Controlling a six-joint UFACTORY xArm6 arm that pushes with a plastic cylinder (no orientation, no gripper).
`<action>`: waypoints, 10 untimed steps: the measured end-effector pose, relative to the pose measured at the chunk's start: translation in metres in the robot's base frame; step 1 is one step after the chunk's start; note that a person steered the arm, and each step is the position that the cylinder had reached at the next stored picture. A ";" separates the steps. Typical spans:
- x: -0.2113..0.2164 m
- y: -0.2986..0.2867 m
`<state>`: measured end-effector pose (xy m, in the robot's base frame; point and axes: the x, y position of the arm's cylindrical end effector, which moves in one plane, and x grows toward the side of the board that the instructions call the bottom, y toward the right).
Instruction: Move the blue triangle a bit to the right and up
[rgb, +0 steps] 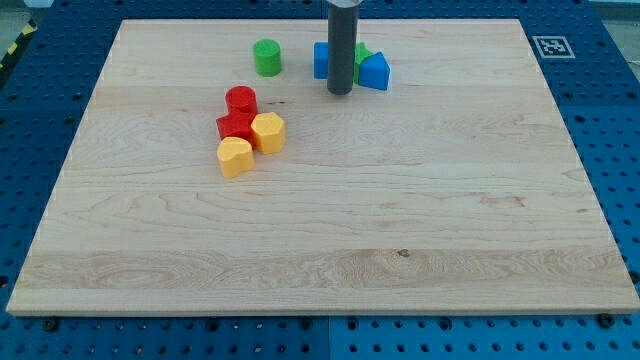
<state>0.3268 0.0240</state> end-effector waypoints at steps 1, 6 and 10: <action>-0.011 0.018; 0.016 0.086; -0.001 0.103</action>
<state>0.3257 0.1274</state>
